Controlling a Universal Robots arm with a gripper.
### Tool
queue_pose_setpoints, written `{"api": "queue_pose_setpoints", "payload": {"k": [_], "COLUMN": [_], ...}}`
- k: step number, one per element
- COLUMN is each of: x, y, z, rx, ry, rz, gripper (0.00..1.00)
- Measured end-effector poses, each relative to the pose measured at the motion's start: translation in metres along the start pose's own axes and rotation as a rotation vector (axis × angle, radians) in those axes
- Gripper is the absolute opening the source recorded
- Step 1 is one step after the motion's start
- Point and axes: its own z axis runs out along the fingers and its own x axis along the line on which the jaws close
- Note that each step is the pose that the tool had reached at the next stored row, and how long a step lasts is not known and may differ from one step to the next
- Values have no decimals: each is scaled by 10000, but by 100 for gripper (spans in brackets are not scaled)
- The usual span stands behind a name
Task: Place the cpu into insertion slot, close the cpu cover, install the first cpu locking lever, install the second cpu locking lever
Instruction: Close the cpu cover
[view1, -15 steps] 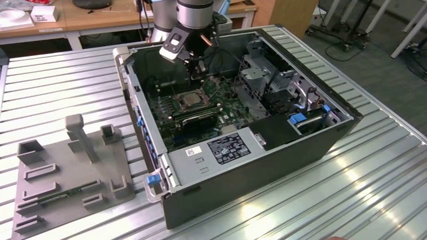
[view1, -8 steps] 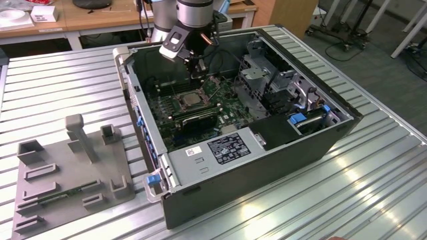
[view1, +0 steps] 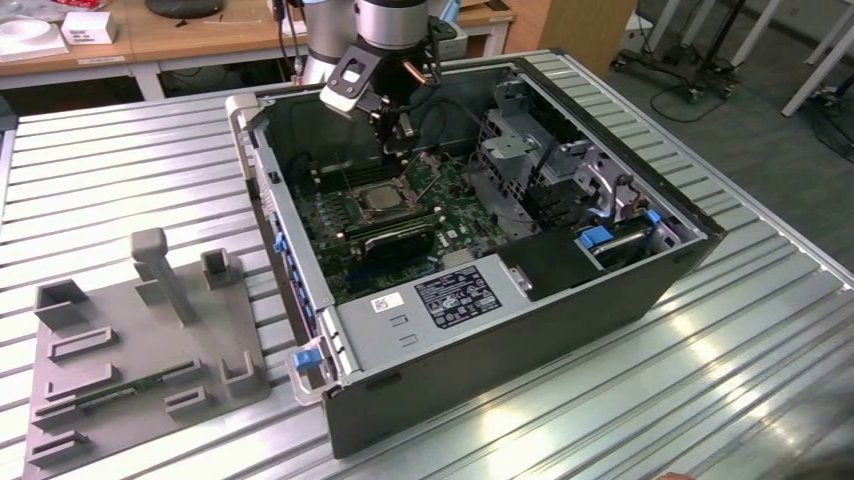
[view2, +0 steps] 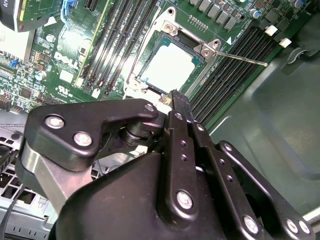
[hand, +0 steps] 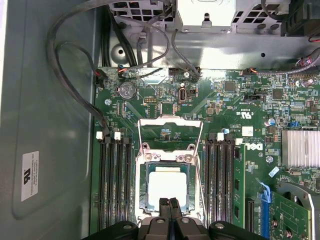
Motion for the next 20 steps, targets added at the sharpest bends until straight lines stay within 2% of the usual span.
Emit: {"api": "queue_pose_setpoints", "payload": {"k": [5,14,20], "x": [0,-3,-3], "y": [15,161,212], "z": [0,8,10], "rx": [2,10,10], "ry": [-2,0,0], "rz": [-1,0,0], "gripper": [11,11,11]}}
